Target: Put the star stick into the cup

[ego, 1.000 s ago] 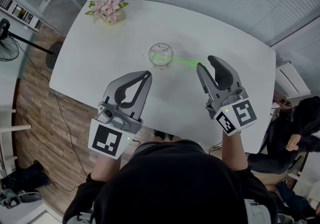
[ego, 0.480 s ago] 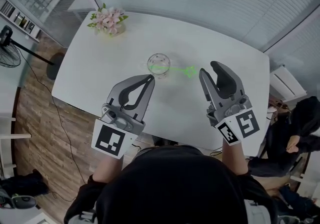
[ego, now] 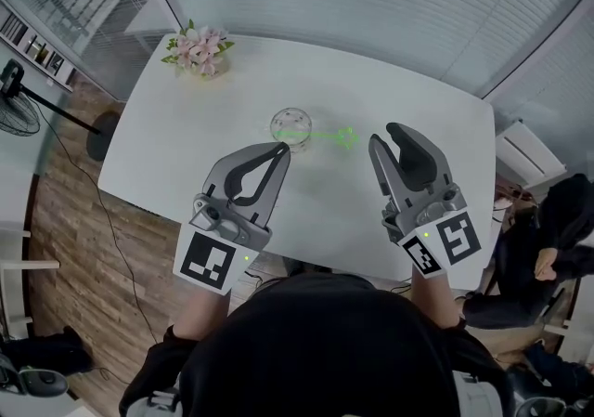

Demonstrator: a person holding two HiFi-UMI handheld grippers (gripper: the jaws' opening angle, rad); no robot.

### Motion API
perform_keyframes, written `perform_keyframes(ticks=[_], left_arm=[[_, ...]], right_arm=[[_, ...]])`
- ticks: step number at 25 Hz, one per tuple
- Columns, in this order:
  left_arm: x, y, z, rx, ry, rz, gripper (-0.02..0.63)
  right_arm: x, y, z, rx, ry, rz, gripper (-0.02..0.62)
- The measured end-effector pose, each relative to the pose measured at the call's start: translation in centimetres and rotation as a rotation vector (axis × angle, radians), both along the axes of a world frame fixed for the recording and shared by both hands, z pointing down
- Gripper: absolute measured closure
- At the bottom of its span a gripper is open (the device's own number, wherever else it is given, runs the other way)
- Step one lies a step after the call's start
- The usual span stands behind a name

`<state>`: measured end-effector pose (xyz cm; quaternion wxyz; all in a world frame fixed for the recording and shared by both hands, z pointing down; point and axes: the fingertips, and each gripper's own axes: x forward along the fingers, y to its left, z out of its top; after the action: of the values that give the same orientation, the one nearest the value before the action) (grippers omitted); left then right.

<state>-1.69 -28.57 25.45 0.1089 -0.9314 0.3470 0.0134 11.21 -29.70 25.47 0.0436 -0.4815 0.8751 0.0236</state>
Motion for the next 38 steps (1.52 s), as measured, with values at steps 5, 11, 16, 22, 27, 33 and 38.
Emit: perform_keyframes(ticks=[5,11,16,22,27,33,38], left_arm=[[-0.18,0.05,-0.18,0.007,0.005,0.002,0.592],[-0.36,-0.08,-0.33,0.012,0.01,-0.001,0.592],[-0.42,0.05,-0.39,0.012,0.014,-0.003,0.592],[-0.55,-0.14,-0.42,0.015,0.009,-0.003,0.592],[-0.63,-0.29,-0.41,0.015,0.013,-0.002,0.592],[-0.6,-0.23,-0.53,0.016,0.016,0.002,0.592],[-0.64,-0.32,-0.51,0.015,0.006,0.006,0.592]], right_arm=[[-0.11,0.52,-0.49,0.015,-0.006,0.01,0.502],[-0.4,0.65,-0.74,0.024,-0.003,0.007,0.546],[-0.5,0.86,-0.86,0.029,-0.006,0.006,0.569],[-0.58,0.72,-0.78,0.026,-0.011,0.008,0.588],[-0.41,0.68,-0.88,0.031,-0.02,0.014,0.589],[-0.45,0.93,-0.99,0.035,0.003,0.031,0.591],[-0.63,0.89,-0.93,0.033,0.019,0.027,0.592]])
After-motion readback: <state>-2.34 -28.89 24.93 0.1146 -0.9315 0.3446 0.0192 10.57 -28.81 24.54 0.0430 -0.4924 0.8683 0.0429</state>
